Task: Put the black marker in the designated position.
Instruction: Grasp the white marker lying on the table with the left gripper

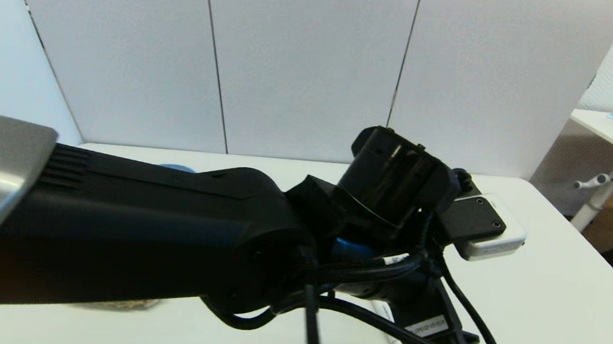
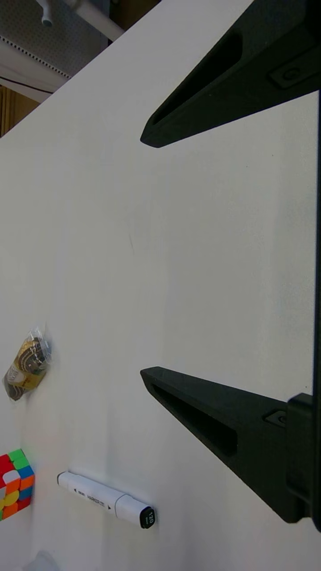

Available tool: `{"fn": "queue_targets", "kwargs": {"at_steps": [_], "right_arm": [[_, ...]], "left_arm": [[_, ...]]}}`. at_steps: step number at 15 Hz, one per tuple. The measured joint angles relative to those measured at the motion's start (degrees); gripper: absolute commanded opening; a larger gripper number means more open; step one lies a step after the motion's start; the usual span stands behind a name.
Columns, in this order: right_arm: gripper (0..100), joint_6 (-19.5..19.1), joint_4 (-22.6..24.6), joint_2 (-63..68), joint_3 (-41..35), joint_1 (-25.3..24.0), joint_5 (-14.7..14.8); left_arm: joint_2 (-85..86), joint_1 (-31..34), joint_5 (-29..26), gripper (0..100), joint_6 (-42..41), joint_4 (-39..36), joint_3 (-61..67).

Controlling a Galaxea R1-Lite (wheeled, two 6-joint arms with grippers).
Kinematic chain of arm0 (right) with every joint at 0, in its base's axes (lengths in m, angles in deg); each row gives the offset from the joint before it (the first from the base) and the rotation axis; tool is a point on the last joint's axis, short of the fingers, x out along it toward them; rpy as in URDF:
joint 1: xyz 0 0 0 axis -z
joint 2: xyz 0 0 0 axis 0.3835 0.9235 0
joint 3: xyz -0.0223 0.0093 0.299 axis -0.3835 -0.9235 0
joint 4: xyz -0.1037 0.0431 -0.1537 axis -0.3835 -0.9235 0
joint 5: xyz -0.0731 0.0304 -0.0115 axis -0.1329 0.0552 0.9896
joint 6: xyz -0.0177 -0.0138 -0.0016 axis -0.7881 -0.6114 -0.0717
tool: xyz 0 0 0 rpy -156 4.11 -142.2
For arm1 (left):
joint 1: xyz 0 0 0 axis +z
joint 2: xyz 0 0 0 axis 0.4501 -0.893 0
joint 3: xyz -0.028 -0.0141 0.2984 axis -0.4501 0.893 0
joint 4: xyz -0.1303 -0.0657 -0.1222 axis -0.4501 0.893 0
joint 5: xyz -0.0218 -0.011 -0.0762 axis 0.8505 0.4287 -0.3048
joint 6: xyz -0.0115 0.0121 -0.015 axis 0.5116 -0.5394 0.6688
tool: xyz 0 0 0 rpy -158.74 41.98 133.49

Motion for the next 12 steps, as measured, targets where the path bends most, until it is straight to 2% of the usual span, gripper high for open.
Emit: {"fn": "queue_targets", "kwargs": {"at_steps": [2,4,7,12], "right_arm": [[100,0.0,0.0,0.0,0.0,0.0,0.0],[100,0.0,0.0,0.0,0.0,0.0,0.0],[100,0.0,0.0,0.0,0.0,0.0,0.0],[100,0.0,0.0,0.0,0.0,0.0,0.0]], "left_arm": [[-3.1,-0.8,2.3,100,5.6,0.0,-3.5],[-5.3,-1.2,7.4,100,8.8,0.0,-5.7],[-7.7,-2.0,17.1,100,17.2,0.2,-8.1],[-9.9,-4.9,36.0,100,38.7,2.3,-9.5]]}}
